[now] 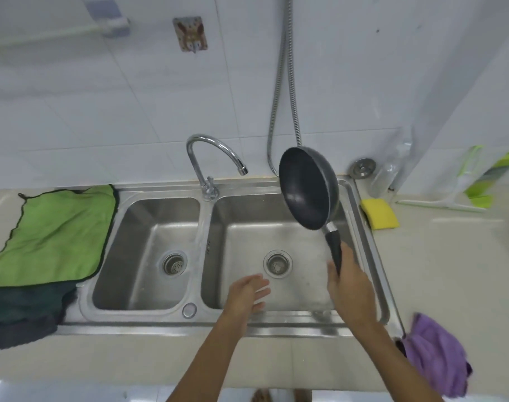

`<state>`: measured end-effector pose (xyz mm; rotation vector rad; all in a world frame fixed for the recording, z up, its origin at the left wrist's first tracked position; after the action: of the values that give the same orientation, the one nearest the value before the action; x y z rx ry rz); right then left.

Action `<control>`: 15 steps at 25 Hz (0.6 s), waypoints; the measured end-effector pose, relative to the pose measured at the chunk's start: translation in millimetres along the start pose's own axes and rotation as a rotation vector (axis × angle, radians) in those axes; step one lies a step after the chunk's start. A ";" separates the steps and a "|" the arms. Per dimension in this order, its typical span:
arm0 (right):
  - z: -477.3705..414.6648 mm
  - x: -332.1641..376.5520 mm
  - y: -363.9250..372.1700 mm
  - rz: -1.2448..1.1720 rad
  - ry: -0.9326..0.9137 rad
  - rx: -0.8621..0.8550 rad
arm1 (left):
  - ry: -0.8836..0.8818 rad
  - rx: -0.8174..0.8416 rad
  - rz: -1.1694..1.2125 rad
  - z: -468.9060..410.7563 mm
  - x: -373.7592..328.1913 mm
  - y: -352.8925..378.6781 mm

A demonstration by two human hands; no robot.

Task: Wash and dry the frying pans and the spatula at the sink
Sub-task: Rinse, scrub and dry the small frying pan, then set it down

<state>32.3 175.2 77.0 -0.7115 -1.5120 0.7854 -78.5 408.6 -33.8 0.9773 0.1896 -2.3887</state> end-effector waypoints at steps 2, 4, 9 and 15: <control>14.7 12.7 19.8 -0.203 0.123 0.116 | 0.004 0.062 -0.062 5.5 2.7 9.2; 27.1 18.0 40.8 -0.315 0.246 0.200 | 0.016 0.128 -0.111 10.9 -2.9 26.5; 64.1 30.8 67.4 -0.514 0.341 0.269 | 0.011 0.329 -0.062 27.9 -5.8 69.0; 67.4 34.8 43.1 -0.499 0.177 0.263 | 0.004 0.393 0.142 26.0 -3.7 92.8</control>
<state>-38.1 223.6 59.3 -0.1852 -1.3159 0.5104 -42.3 323.8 -5.7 1.1259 -0.3504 -2.3371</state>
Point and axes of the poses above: each hand's wrist, its own z-axis away from the middle knuckle, its own y-axis out of the palm, x = y × z, the point moved 10 cm from there along -z, towards the middle knuckle, and after that the axes turned 1 degree about -y, right-handed, at the moved point
